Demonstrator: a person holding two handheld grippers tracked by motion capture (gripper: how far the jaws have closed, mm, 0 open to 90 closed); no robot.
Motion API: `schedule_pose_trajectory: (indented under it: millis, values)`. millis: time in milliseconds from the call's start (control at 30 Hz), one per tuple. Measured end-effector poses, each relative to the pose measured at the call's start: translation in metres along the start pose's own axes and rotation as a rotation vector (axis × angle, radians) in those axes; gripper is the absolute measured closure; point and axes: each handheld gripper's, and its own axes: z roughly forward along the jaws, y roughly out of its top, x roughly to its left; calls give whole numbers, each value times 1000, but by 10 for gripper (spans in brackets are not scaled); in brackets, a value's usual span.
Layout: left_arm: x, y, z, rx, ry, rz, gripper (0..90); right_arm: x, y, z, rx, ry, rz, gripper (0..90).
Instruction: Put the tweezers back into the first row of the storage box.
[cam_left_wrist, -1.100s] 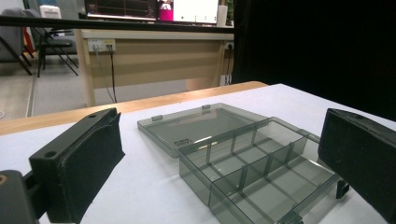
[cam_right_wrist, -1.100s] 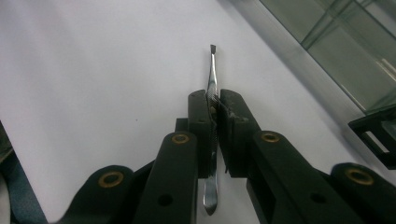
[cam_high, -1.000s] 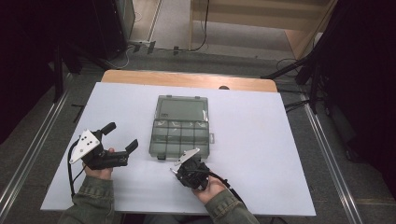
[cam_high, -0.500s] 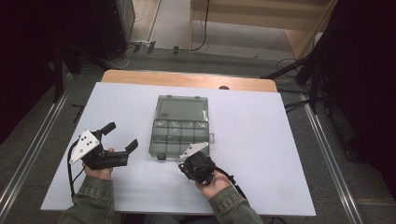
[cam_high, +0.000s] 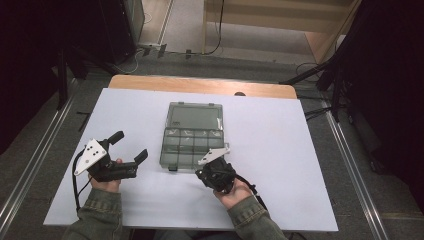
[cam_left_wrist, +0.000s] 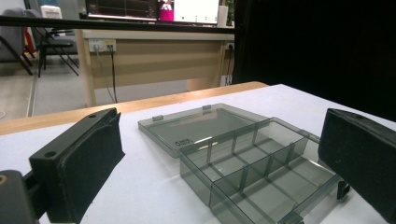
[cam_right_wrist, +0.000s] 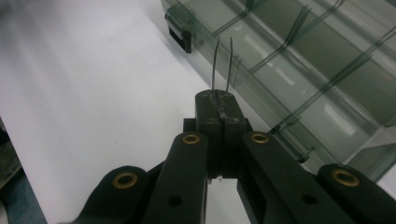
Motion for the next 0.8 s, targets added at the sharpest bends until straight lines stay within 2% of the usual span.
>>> schedule_pose_trajectory:
  millis: [467,800]
  values:
    - [0,0,0,3,2,2,0,-19,11,-16,-79,-9,43,900]
    - [1,0,0,5,1,2,0,-42,20,-21,-154,-25,103,900]
